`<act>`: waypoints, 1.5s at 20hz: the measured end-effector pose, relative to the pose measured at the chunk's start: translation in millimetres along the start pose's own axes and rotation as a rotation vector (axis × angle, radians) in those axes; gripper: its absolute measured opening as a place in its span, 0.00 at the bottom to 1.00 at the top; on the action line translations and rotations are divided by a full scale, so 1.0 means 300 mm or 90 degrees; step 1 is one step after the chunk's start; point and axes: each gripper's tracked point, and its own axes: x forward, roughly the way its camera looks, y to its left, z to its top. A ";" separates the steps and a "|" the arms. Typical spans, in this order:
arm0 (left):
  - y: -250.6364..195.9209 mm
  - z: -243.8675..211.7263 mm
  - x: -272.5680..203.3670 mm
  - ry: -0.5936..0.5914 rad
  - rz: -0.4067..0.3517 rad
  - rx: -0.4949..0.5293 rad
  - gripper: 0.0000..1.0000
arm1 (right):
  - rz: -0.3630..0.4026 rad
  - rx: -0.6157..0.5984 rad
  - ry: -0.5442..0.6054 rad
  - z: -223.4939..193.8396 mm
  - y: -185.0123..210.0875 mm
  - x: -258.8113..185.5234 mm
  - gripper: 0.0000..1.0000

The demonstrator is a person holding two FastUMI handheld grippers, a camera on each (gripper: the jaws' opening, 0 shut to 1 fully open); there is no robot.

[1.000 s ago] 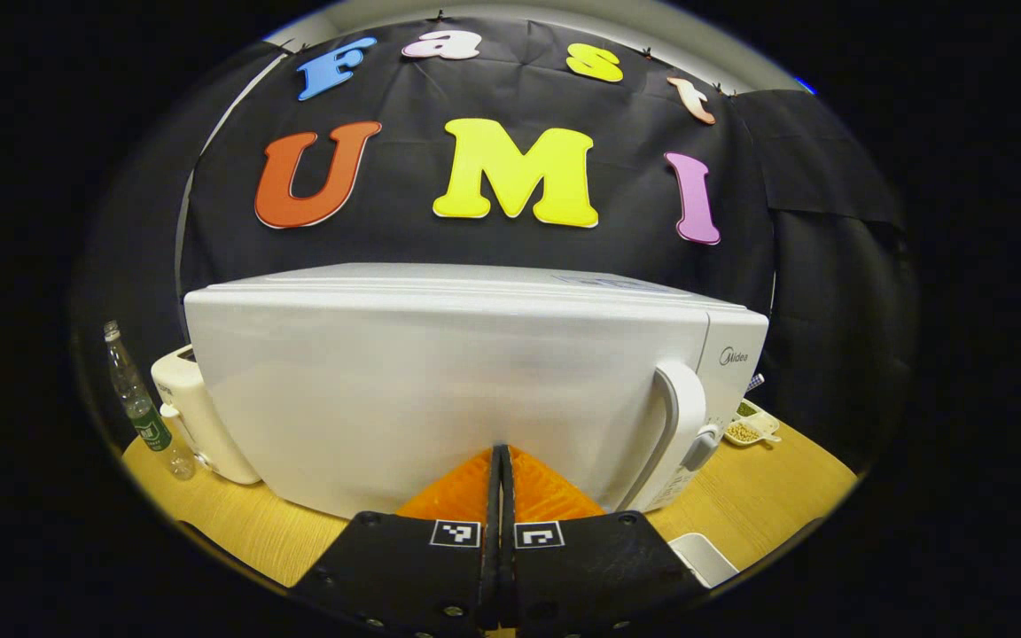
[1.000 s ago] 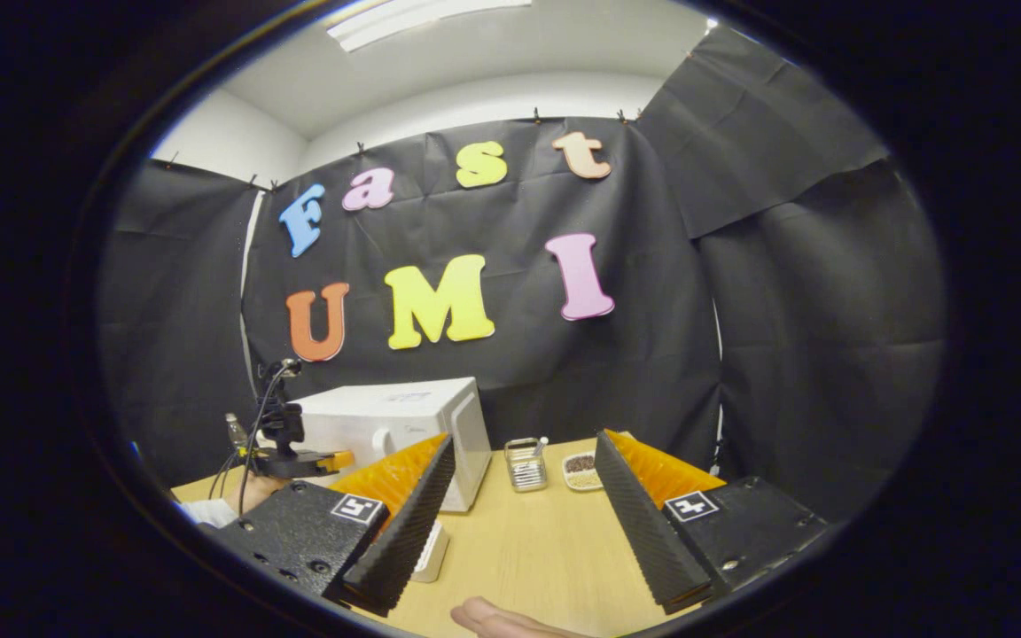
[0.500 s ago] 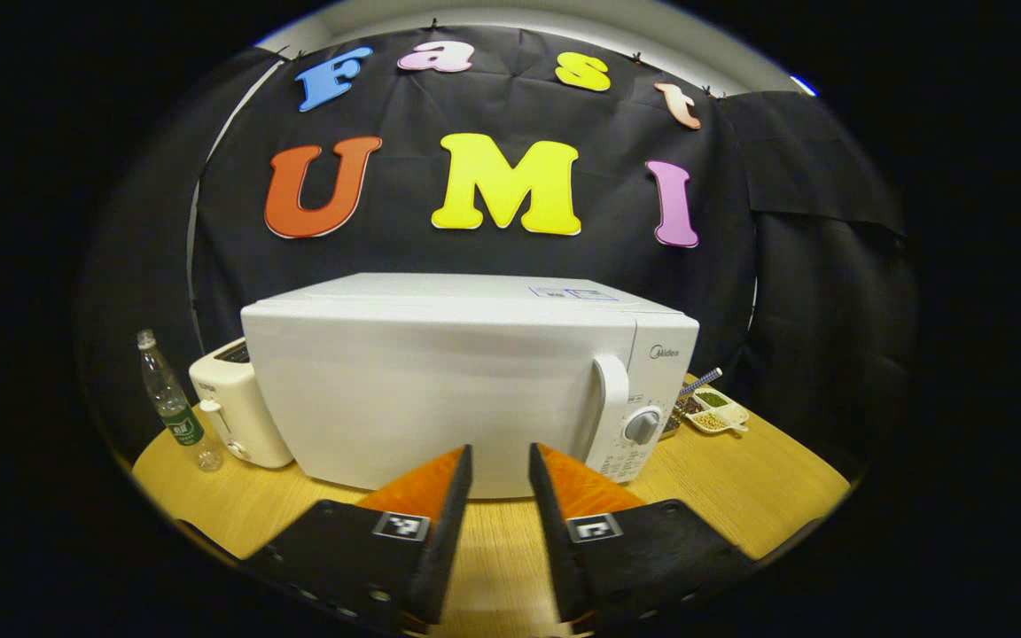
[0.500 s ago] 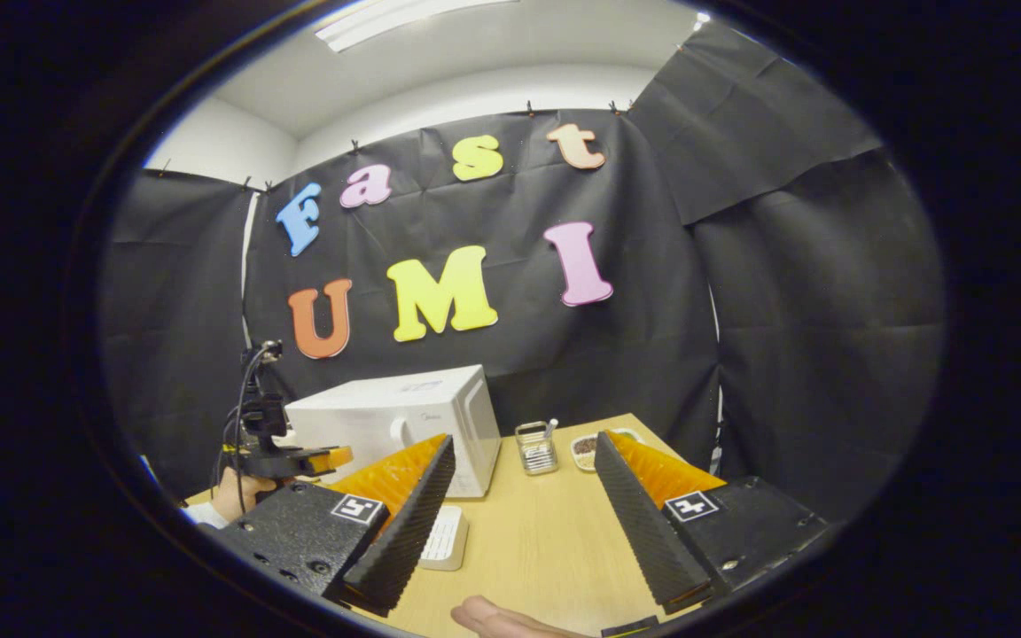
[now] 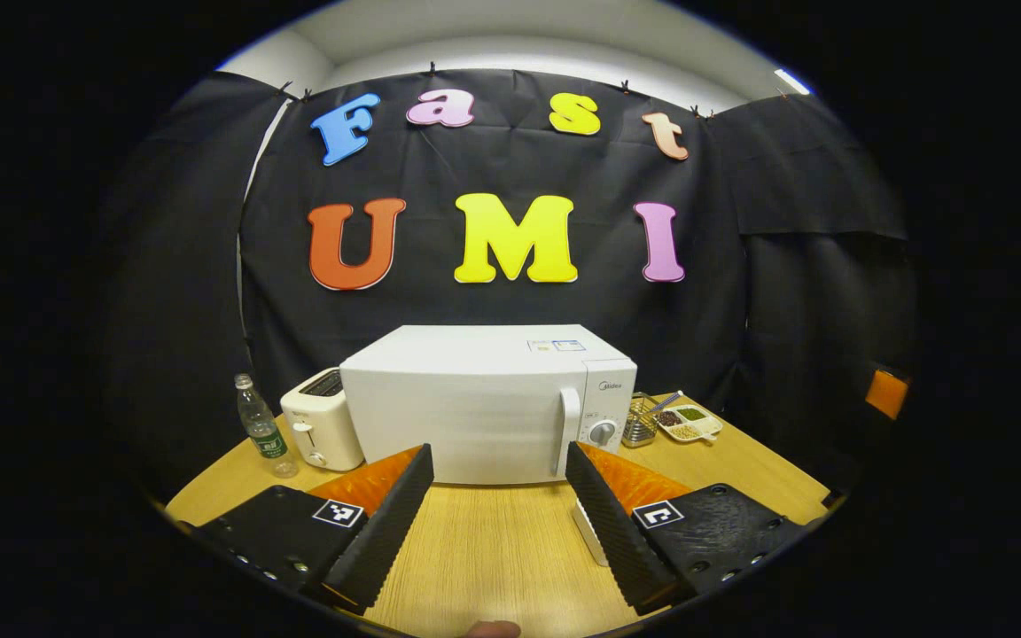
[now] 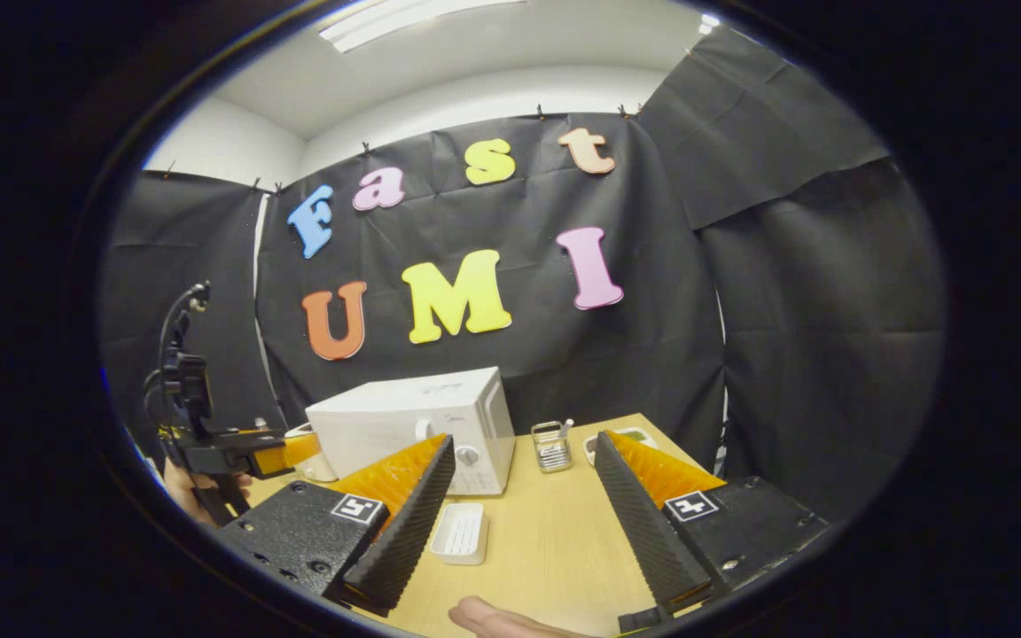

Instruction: Open the microwave oven with the left hand, put the food in, and close the microwave oven.

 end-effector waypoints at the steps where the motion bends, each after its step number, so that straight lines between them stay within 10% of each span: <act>1: -0.004 0.022 -0.047 -0.005 0.002 0.004 0.94 | 0.002 -0.004 -0.004 0.011 0.011 -0.020 0.90; 16: 0.060 0.167 -0.696 -0.112 0.056 0.013 0.95 | 0.048 -0.062 -0.099 0.207 0.270 -0.335 0.90; 30: 0.045 0.150 -0.828 -0.148 0.062 0.020 0.95 | 0.062 -0.105 -0.098 0.160 0.330 -0.390 0.90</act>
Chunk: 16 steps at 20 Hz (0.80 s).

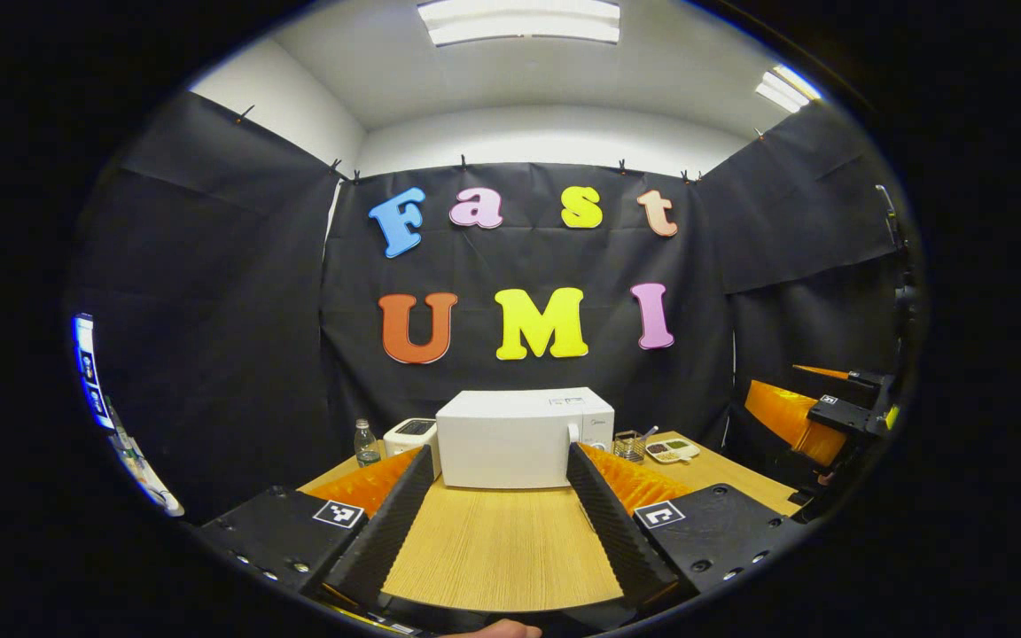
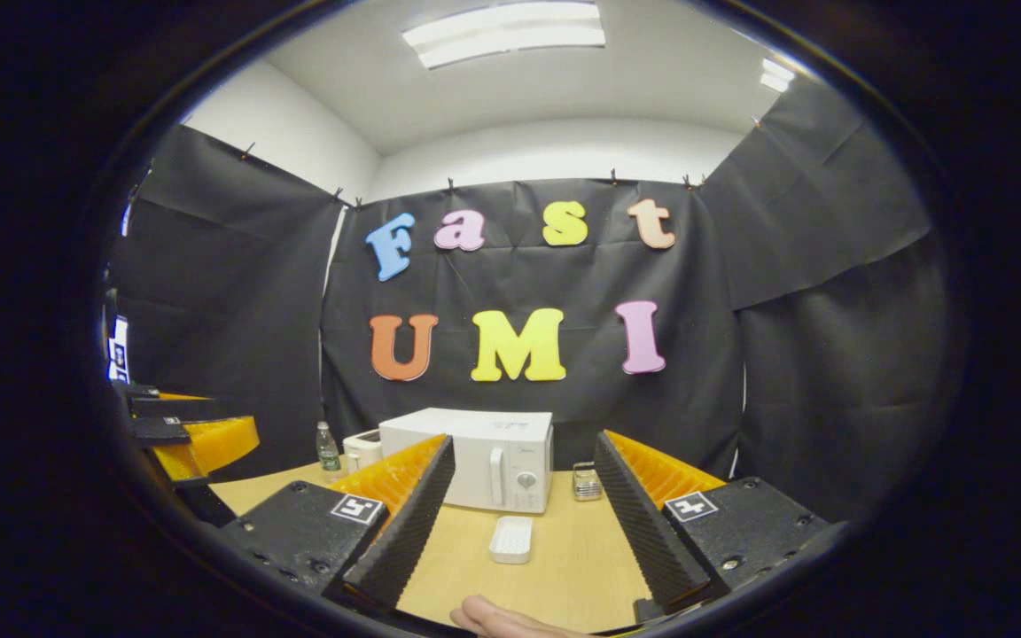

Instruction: Open the microwave oven with the left hand, put the food in, and close the microwave oven.

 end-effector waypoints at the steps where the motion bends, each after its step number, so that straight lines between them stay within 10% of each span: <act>1: -0.012 -0.005 -0.001 0.000 -0.005 0.000 0.95 | -0.003 0.000 -0.002 -0.003 -0.012 -0.009 1.00; 16: -0.021 -0.002 -0.009 -0.016 0.006 -0.022 0.96 | -0.023 -0.015 -0.016 -0.005 -0.073 -0.053 0.90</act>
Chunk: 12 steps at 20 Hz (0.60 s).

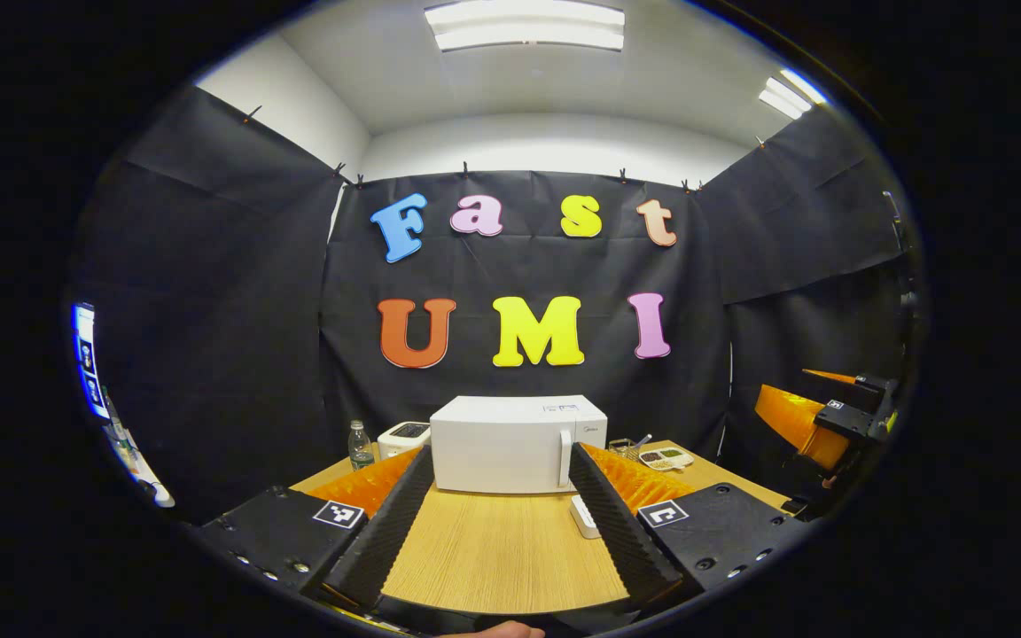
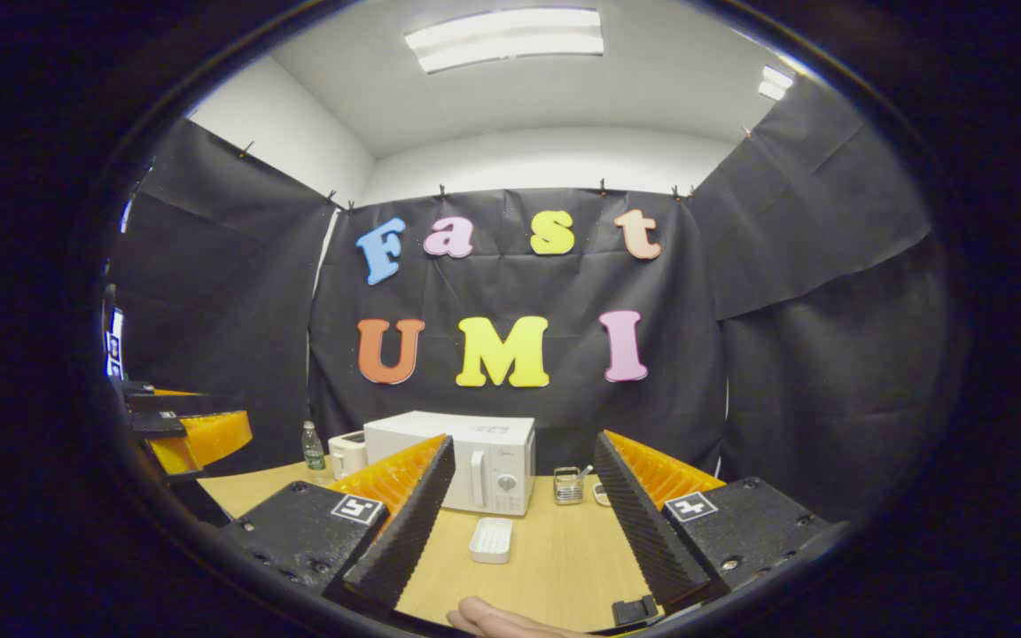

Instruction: Open the microwave oven with the left hand, put the food in, and close the microwave oven.

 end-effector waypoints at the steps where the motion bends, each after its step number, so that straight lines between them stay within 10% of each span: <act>1: 0.003 -0.001 0.002 0.001 0.000 -0.003 0.96 | 0.000 0.000 0.002 0.000 0.002 0.001 0.90; 12: 0.004 -0.007 -0.006 0.007 -0.003 0.002 0.96 | 0.014 -0.007 0.005 0.001 0.049 0.003 0.90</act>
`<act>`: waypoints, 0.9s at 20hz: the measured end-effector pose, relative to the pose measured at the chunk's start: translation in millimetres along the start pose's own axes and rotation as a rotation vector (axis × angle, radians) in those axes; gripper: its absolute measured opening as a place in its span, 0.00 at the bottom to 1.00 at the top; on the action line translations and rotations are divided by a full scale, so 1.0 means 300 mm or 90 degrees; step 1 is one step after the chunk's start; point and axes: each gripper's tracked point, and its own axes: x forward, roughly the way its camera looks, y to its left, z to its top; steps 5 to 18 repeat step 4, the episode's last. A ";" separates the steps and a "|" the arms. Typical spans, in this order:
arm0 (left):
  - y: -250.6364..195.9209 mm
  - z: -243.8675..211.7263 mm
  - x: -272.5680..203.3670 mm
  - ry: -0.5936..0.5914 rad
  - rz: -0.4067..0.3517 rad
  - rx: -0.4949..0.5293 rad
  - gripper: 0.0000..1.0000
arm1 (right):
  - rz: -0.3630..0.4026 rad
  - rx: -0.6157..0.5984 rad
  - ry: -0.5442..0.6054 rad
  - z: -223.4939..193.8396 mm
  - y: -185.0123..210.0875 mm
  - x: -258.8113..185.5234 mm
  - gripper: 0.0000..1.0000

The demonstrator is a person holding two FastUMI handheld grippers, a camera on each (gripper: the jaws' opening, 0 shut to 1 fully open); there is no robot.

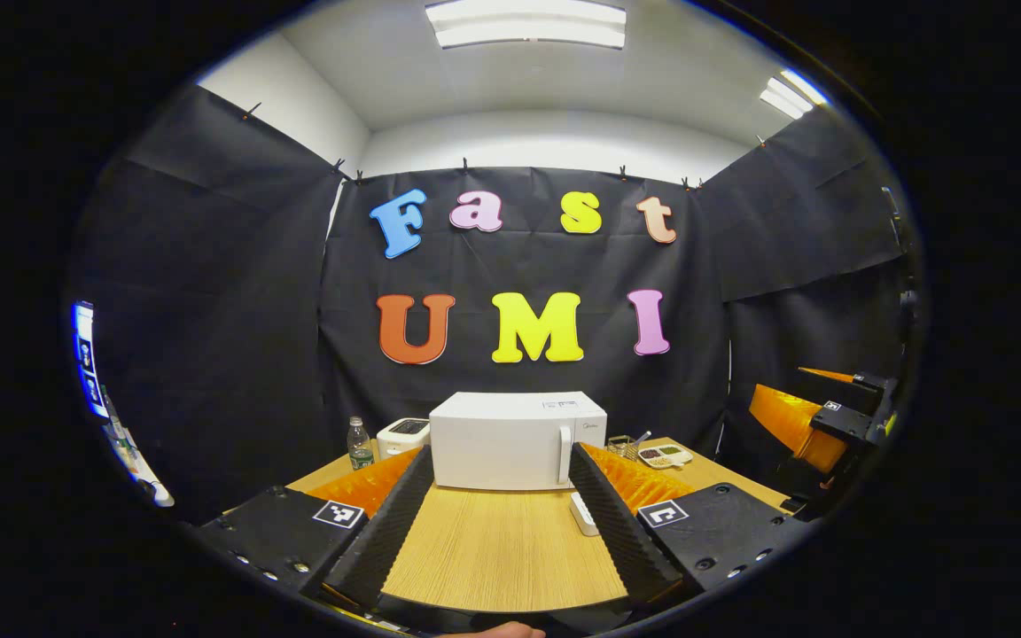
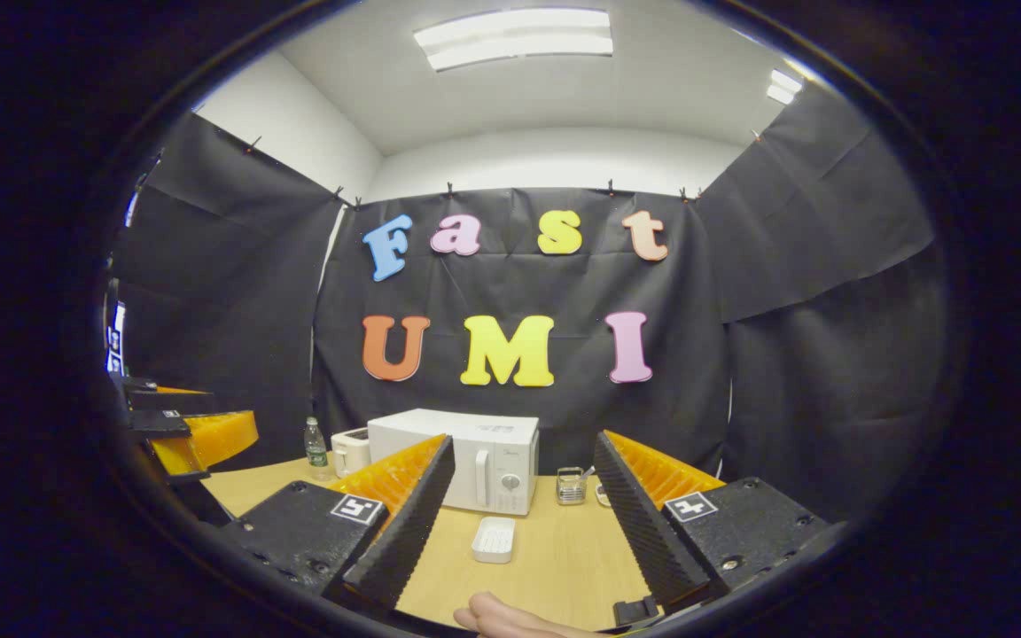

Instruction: Open the microwave oven with the left hand, put the food in, and close the microwave oven.

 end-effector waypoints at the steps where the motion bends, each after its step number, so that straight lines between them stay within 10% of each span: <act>1: 0.003 -0.004 -0.002 -0.001 0.000 -0.001 0.96 | 0.000 -0.001 0.001 -0.003 0.001 0.001 0.90; 18: 0.017 -0.006 -0.005 -0.002 0.005 -0.007 0.96 | 0.003 0.004 0.006 -0.017 0.004 0.004 0.90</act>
